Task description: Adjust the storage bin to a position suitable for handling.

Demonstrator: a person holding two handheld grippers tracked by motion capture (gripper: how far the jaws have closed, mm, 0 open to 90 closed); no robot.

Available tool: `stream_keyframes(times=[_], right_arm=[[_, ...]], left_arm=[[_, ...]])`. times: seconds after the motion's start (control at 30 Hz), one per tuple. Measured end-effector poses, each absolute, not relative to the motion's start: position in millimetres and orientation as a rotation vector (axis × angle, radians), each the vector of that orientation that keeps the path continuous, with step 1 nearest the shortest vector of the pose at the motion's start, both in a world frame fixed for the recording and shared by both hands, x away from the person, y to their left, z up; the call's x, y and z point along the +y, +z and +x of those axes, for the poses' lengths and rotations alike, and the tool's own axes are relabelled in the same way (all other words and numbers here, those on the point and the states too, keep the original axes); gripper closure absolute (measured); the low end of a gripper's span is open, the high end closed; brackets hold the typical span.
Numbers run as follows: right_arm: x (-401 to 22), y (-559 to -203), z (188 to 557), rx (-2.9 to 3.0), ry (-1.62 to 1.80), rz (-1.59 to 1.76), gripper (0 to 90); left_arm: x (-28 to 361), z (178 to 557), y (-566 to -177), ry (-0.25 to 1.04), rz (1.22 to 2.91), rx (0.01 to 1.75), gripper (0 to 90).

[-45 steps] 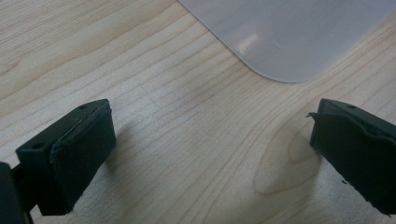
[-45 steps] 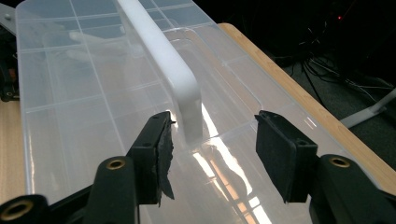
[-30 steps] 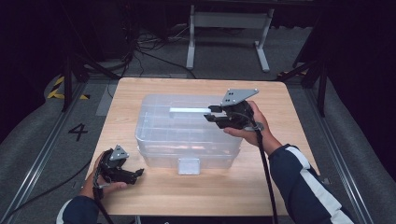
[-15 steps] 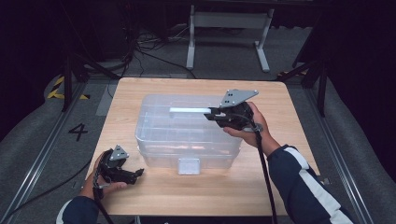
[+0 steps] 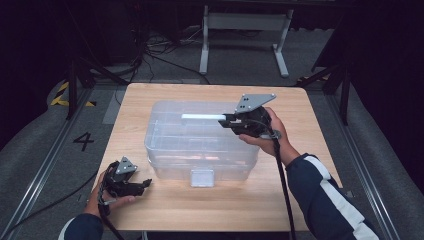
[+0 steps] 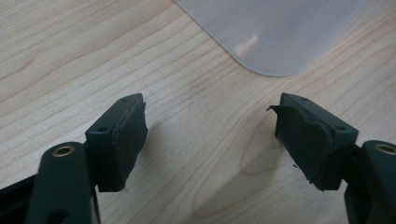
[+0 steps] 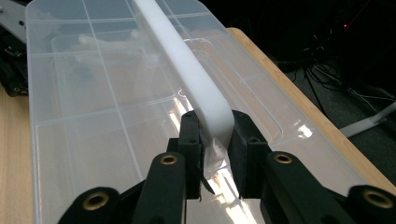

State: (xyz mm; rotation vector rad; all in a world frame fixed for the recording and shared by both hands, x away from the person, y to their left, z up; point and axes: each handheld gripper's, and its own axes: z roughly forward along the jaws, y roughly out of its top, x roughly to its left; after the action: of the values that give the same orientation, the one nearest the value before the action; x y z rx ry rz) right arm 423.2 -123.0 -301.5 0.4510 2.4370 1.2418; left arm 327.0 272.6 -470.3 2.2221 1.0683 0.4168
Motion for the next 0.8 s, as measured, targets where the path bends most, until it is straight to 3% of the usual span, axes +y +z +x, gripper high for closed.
stream_keyframes(times=[0.33, 0.8], right_arm=[[-123.0, -293.1, 431.9, 2.463, 1.243, 0.461, 76.3], [-123.4, -285.9, 440.2, 2.475, 1.252, 0.465, 75.5]], left_arm=[[272.6, 312.3, -436.9, 0.509, 2.142, 0.982, 41.6], [264.4, 306.4, -407.8, 0.449, 2.055, 0.875, 70.1]])
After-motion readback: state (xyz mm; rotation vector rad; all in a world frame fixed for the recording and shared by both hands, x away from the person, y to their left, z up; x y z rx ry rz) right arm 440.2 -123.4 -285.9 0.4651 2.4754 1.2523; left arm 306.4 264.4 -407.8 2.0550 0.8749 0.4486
